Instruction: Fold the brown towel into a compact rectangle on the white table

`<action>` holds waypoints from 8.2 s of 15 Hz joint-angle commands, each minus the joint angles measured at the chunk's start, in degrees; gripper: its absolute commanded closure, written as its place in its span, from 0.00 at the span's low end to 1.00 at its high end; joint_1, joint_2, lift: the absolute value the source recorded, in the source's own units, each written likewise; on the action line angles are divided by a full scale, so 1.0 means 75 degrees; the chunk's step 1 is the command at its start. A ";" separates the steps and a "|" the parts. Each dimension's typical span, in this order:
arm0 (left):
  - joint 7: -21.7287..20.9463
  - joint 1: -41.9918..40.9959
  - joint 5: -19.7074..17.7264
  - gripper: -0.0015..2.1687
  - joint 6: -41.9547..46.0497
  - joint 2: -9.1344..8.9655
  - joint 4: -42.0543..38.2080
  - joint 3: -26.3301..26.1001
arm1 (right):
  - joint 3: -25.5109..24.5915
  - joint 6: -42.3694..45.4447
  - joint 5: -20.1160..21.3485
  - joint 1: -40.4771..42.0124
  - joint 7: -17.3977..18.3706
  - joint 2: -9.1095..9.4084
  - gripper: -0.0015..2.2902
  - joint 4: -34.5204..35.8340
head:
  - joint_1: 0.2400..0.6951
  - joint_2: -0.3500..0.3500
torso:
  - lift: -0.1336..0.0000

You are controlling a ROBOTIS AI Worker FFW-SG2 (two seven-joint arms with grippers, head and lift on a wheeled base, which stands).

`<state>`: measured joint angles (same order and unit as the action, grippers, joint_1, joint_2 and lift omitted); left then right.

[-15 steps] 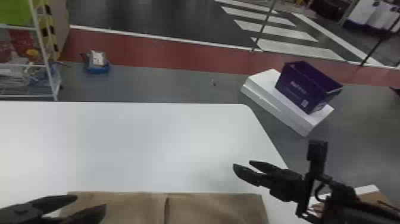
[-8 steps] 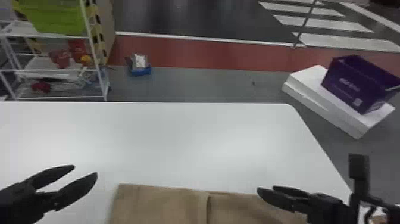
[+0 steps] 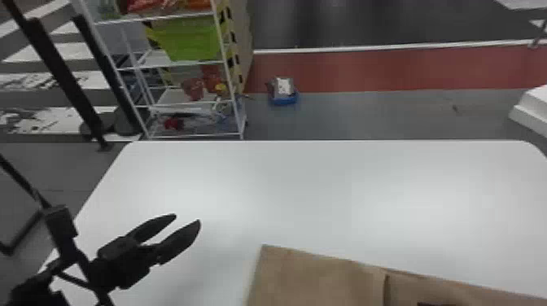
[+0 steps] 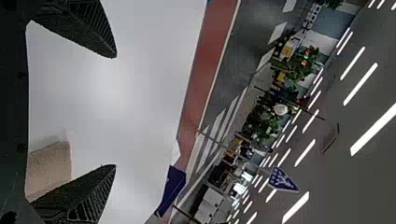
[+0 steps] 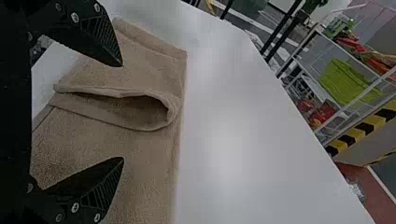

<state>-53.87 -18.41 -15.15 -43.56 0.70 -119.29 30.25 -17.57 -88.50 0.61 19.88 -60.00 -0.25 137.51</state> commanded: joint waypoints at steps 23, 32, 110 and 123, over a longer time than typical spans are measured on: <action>-0.0107 -0.0029 -0.0067 0.03 0.0000 0.0000 0.0191 0.0209 | 0.2331 -0.0211 0.1923 -0.0764 0.0019 -0.0553 0.17 -0.0791 | 1.00 0.87 | 0.07; -0.0119 -0.0053 -0.0078 0.03 0.0000 0.0000 0.0214 0.0221 | 0.2577 -0.0211 0.1958 -0.0893 -0.0016 -0.0553 0.33 -0.0944 | 1.00 0.91 | 0.07; -0.0166 -0.0018 -0.0055 0.03 0.0000 0.0012 0.0355 0.0502 | 0.5202 -0.0211 0.4126 -0.2006 -0.1750 -0.2322 0.22 -0.1283 | 1.00 0.98 | 0.07; -0.0166 -0.0006 -0.0055 0.03 0.0000 0.0000 0.0402 0.0514 | 0.5390 -0.0211 0.4337 -0.2135 -0.1750 -0.2264 0.28 -0.1377 | 1.00 0.98 | 0.07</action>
<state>-55.10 -18.45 -15.56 -43.56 0.70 -116.28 34.14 23.12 -89.61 33.20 3.86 -73.15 -17.43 127.18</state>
